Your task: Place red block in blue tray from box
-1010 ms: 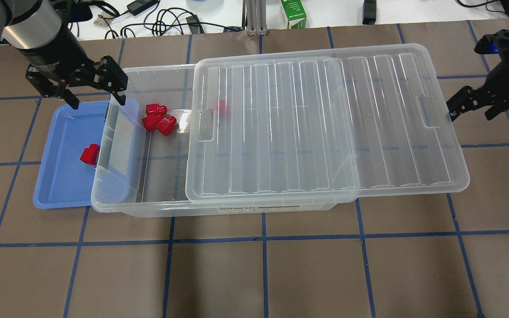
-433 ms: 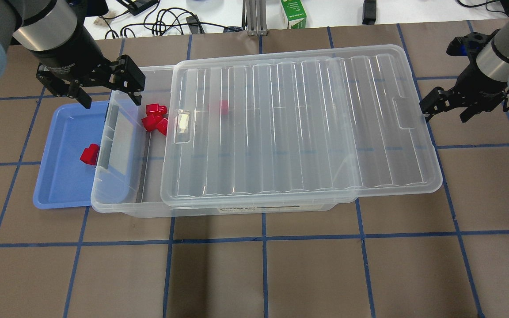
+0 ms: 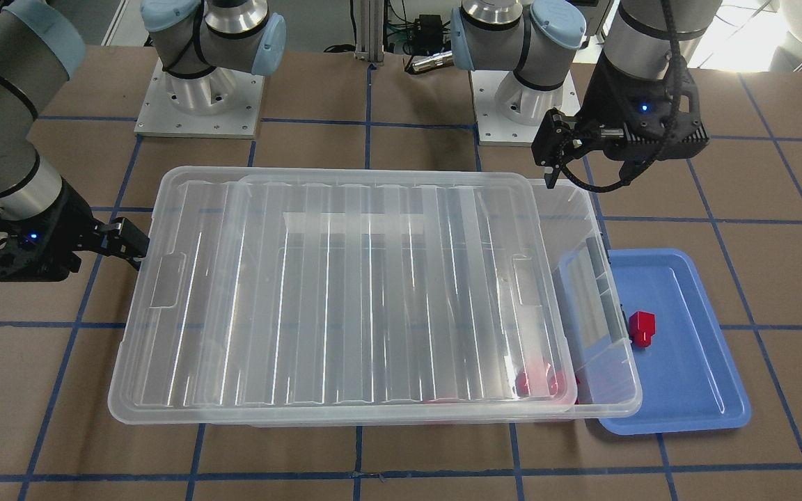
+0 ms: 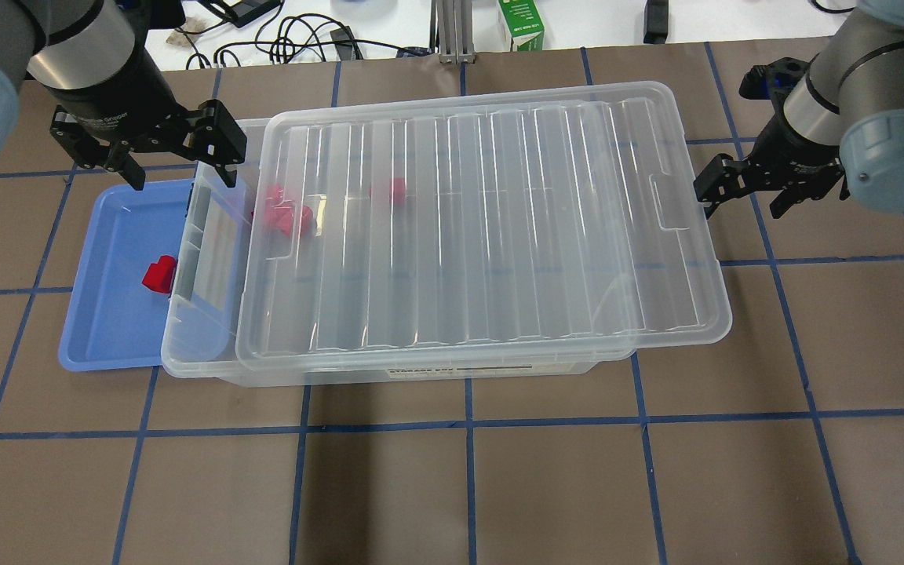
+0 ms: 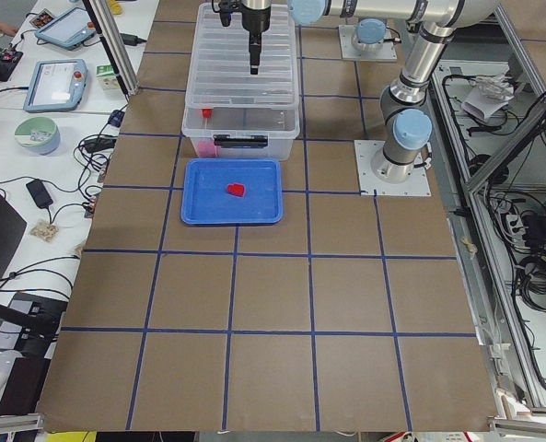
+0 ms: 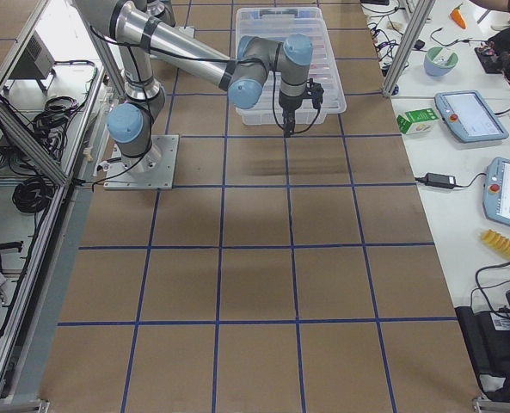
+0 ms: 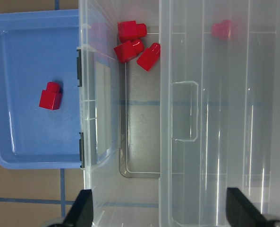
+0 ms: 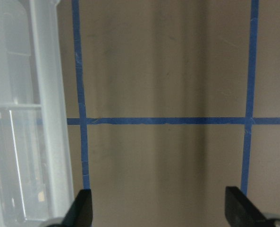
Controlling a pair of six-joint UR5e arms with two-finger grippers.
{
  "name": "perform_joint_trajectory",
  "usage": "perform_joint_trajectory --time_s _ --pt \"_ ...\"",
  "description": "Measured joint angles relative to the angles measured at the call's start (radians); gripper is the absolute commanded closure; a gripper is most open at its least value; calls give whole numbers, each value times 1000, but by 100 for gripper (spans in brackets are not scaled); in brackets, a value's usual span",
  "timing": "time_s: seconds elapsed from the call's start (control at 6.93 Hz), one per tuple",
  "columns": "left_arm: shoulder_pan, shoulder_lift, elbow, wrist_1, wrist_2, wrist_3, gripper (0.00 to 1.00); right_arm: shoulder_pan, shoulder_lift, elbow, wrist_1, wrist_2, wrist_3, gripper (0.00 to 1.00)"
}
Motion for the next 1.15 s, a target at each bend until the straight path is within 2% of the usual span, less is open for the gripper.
perform_joint_trajectory --time_s 0.58,1.15 --pt "-1 10 -10 1 -23 1 0 107 -1 -4 0 -8 100 0" --pt "0 14 -13 2 -22 7 0 126 0 -10 -10 -5 118 0"
